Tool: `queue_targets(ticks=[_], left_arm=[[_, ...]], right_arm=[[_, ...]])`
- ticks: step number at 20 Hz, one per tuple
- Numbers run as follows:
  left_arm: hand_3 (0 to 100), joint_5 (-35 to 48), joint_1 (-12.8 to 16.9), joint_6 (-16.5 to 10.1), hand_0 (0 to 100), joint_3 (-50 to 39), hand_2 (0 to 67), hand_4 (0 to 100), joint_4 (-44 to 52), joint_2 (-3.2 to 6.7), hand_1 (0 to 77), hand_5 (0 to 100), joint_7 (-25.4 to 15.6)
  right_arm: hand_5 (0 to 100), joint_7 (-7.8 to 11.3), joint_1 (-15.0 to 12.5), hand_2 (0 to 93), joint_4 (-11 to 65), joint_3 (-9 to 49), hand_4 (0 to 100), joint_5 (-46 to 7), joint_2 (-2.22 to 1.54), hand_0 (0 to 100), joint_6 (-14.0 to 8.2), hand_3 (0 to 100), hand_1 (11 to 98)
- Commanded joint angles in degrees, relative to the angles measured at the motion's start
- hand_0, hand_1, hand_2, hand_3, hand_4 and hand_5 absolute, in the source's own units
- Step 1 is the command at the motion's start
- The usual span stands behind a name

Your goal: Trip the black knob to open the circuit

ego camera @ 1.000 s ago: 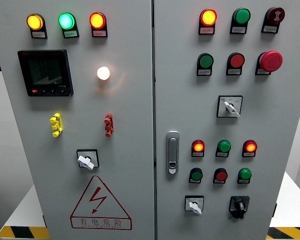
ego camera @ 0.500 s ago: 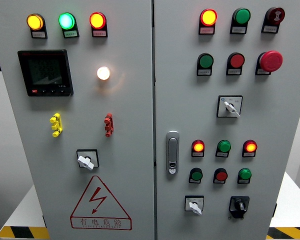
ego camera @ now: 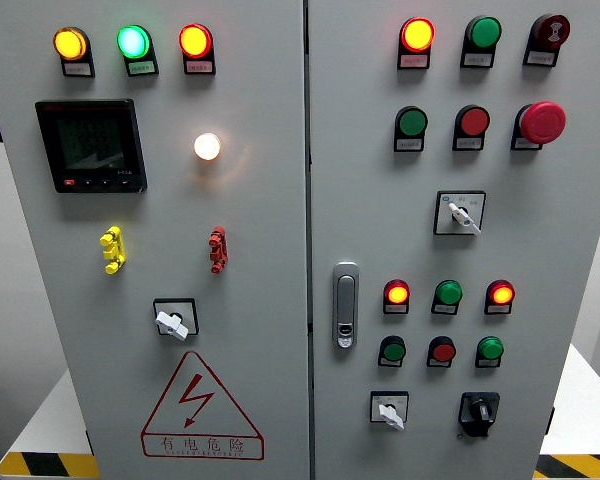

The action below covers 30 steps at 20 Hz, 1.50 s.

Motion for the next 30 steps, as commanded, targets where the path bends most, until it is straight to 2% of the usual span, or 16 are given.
queue_targets(ticks=[1,4,6,9,12,14,16,18,21,22,23,26,27,28,29,30], left_arm=[[21,0.0,0.0,0.0,0,0.0,13.0,7,0.0,0.00,2.9,1,0.0],[21,0.0,0.0,0.0,0,0.0,13.0,7,0.0,0.00,2.9,1,0.0],[21,0.0,0.0,0.0,0,0.0,13.0,7,0.0,-0.09,2.9,1,0.0],[21,0.0,0.0,0.0,0,0.0,12.9,7,0.0,0.00,2.9,1,0.0],[21,0.0,0.0,0.0,0,0.0,12.9,7,0.0,-0.09,2.9,1,0.0],[21,0.0,0.0,0.0,0,0.0,12.9,7,0.0,-0.09,2.9,1,0.0],[21,0.0,0.0,0.0,0,0.0,12.9,7,0.0,0.00,3.0,1,0.0],[21,0.0,0.0,0.0,0,0.0,12.9,7,0.0,0.00,3.0,1,0.0],[21,0.0,0.0,0.0,0,0.0,12.9,7,0.0,-0.09,3.0,1,0.0],[21,0.0,0.0,0.0,0,0.0,12.9,7,0.0,0.00,3.0,1,0.0],[21,0.0,0.0,0.0,0,0.0,12.9,7,0.0,0.00,3.0,1,0.0],[21,0.0,0.0,0.0,0,0.0,12.9,7,0.0,-0.09,3.0,1,0.0],[21,0.0,0.0,0.0,0,0.0,12.9,7,0.0,-0.09,3.0,1,0.0],[21,0.0,0.0,0.0,0,0.0,12.9,7,0.0,0.00,3.0,1,0.0],[21,0.0,0.0,0.0,0,0.0,12.9,7,0.0,-0.09,3.0,1,0.0],[21,0.0,0.0,0.0,0,0.0,12.9,7,0.0,-0.09,3.0,1,0.0]], right_arm=[[32,0.16,-1.4,4.4,7.4,-0.1,15,2.1,0.10,70,0.2,19,40.5],[39,-0.37,-3.1,3.9,18.5,-1.8,21,7.2,0.10,70,-0.4,24,42.1],[44,-0.98,-3.7,4.3,25.3,-2.4,25,8.4,0.01,71,-0.6,27,43.1],[48,-4.58,-4.2,4.6,35.8,-3.1,30,11.1,0.01,73,-1.0,32,43.4],[53,-6.61,-5.4,4.8,44.0,-5.6,35,13.3,0.01,74,-4.1,35,43.8],[56,-6.87,-5.5,4.8,48.0,-6.4,40,13.5,0.01,75,-5.2,39,44.4],[59,-6.79,-5.5,4.4,50.4,-6.8,43,13.5,0.01,76,-6.8,42,44.5],[64,-6.79,-5.5,4.3,52.3,-7.8,53,13.4,0.10,77,-8.9,52,45.5],[75,-6.70,-5.5,4.0,54.9,-8.6,67,13.4,0.54,78,-10.7,62,47.2],[76,-6.79,-5.5,4.0,56.0,-9.0,69,13.4,0.71,78,-10.8,64,47.5],[79,-6.79,-5.5,4.0,57.3,-9.2,74,13.0,1.67,78,-10.8,68,48.4],[89,-6.87,-4.7,4.0,58.9,-9.2,83,12.7,2.03,79,-10.9,78,49.3],[95,-7.40,-4.2,4.0,59.6,-9.3,85,12.8,2.03,79,-11.3,81,50.0],[97,-8.10,-4.0,3.9,60.2,-9.4,87,12.9,1.42,79,-11.5,82,50.4],[100,-8.37,-3.8,3.9,61.3,-9.7,90,12.8,1.24,80,-12.2,86,50.9],[100,-8.46,-3.3,3.9,61.6,-10.3,92,12.8,1.42,81,-13.5,88,51.0]])
